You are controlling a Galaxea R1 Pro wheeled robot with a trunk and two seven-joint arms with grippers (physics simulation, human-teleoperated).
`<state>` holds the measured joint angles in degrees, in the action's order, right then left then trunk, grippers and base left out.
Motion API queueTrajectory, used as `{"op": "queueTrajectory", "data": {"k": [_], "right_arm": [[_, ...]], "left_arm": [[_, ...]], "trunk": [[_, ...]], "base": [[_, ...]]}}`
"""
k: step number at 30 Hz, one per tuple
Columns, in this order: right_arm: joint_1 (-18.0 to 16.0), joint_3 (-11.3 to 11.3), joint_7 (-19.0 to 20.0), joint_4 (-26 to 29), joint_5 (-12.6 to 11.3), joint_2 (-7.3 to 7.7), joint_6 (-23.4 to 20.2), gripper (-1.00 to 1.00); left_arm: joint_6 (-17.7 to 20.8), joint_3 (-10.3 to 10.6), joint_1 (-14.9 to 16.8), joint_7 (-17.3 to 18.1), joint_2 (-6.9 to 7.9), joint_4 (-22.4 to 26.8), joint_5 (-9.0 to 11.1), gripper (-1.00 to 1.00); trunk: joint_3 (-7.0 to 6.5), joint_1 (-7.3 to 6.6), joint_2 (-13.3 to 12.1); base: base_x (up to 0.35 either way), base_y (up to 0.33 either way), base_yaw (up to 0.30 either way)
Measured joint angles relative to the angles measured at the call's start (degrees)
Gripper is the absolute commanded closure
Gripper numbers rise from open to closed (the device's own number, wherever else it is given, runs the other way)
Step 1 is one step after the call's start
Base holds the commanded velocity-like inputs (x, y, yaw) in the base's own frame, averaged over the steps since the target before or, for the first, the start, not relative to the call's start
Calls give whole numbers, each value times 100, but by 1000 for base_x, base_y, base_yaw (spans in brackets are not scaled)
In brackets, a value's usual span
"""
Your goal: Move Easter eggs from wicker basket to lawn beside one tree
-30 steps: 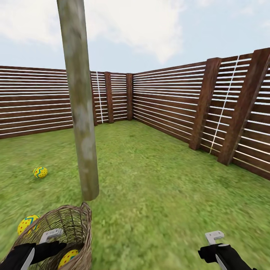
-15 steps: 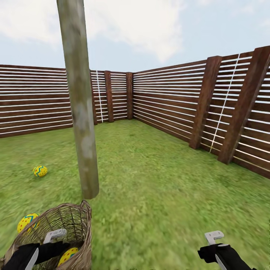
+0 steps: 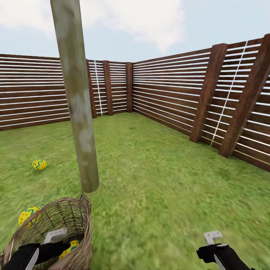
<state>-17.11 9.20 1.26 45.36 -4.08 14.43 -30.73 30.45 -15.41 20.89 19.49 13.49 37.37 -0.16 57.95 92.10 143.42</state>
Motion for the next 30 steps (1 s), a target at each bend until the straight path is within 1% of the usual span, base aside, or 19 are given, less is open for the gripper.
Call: {"op": "queueTrajectory", "data": {"k": [2, 10, 14, 22, 28, 30], "right_arm": [[0, 0, 0, 0, 0, 0, 2, -100], [0, 0, 0, -38, 0, -6, 6, -100], [0, -6, 0, -183, 6, -7, 15, -100], [0, -2, 0, -211, 9, -9, 16, -100], [0, -2, 0, -211, 9, -9, 15, -100], [0, -2, 0, -211, 8, -14, 15, -100]], "left_arm": [[0, -2, 0, 0, 0, 0, 0, -100], [-18, -6, 0, 0, -1, 0, -1, -100], [-9, -1, 0, 0, -1, 1, 0, -100], [-9, -2, 1, 0, -1, 0, 0, -100], [-16, -8, 0, 0, -10, 0, 1, -100], [-17, -8, 0, 0, -41, 0, -2, -100]], "trunk": [[44, 5, 3], [45, 4, 3], [45, 2, 3], [45, 1, 3], [45, 5, 3], [45, 5, 3]], "base": [[0, 0, 0], [21, 0, 0], [267, 41, 0], [322, 46, 0], [75, 1, 0], [4, 0, 0]]}}
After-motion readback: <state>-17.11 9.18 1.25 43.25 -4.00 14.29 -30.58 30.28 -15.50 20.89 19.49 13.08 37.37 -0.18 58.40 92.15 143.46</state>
